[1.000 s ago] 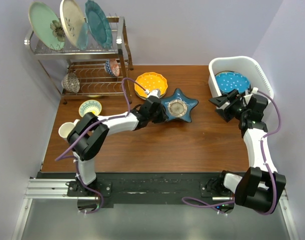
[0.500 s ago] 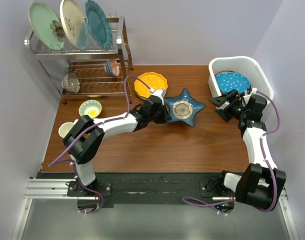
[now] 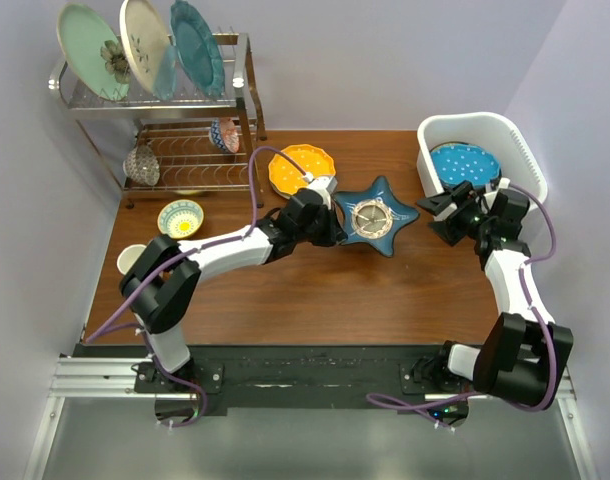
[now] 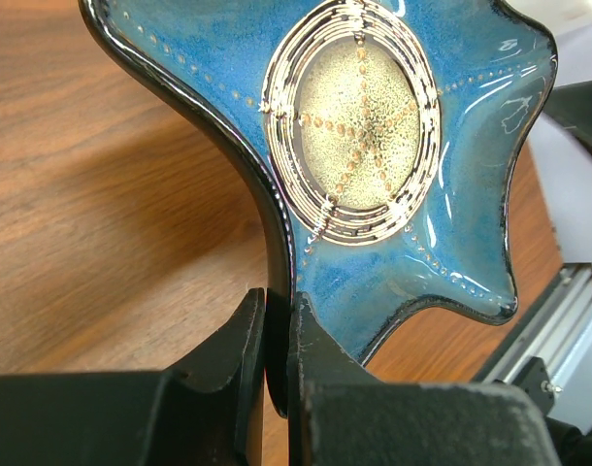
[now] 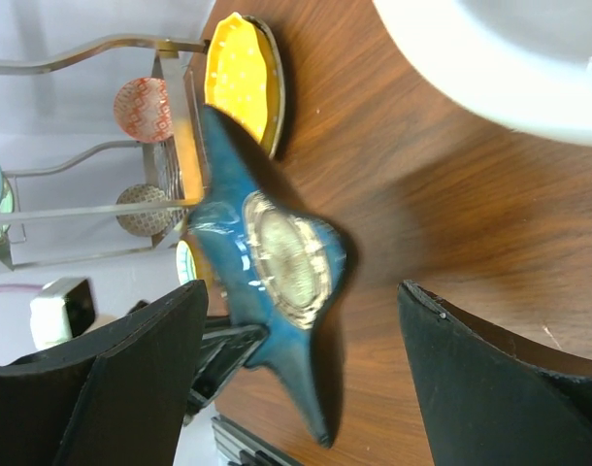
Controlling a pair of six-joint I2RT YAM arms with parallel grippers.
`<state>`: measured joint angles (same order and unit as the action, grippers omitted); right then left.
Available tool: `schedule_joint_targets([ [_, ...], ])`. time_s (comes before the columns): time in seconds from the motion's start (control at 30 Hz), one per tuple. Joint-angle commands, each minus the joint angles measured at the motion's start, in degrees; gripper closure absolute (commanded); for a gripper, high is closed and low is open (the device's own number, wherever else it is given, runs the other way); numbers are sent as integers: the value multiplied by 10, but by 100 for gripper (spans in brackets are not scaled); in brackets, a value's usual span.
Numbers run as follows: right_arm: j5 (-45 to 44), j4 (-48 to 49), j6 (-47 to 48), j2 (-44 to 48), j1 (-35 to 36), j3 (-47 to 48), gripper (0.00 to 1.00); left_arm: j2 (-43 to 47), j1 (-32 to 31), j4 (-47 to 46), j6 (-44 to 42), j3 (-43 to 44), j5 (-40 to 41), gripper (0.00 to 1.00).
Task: Place the plates into the plastic bin on the countertop
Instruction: Pick up the plate at the center of the board.
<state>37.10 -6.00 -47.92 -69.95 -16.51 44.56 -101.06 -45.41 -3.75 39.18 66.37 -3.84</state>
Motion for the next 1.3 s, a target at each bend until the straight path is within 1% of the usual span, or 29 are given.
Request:
schedule_joint_targets([
  [0.0,14,35,-1,-9,1,-1,19,62,-1,-137,-2,32,-28,100],
  [0.17,18,47,-5,-11,2,-5,20,47,0,-158,12,39,-51,100],
  [0.33,31,50,-2,-21,3,-3,26,45,-1,-174,19,38,-64,100],
  [0.53,43,57,-7,-31,5,-6,37,46,-2,-173,25,38,-67,100],
  [0.57,43,57,-6,-33,5,-6,41,45,-1,-174,26,37,-68,100],
  [0.8,39,73,-9,-33,6,-15,50,47,-3,-182,30,38,-80,100],
  [0.83,39,75,-11,-33,6,-16,53,47,-3,-182,30,38,-82,100],
  [0.93,39,82,-16,-33,6,-19,66,47,-2,-183,29,37,-86,100],
  [0.97,39,85,-16,-33,6,-22,74,48,-3,-183,29,36,-87,100],
  [1.03,42,88,-18,-32,6,-26,83,48,-3,-183,29,34,-89,100],
  [1.07,42,89,-18,-32,6,-27,89,49,-4,-184,30,30,-88,100],
  [1.13,42,92,-19,-31,6,-32,96,53,-4,-191,31,24,-87,100],
  [1.27,43,93,-18,-30,6,-33,100,51,-5,-188,30,17,-86,100],
])
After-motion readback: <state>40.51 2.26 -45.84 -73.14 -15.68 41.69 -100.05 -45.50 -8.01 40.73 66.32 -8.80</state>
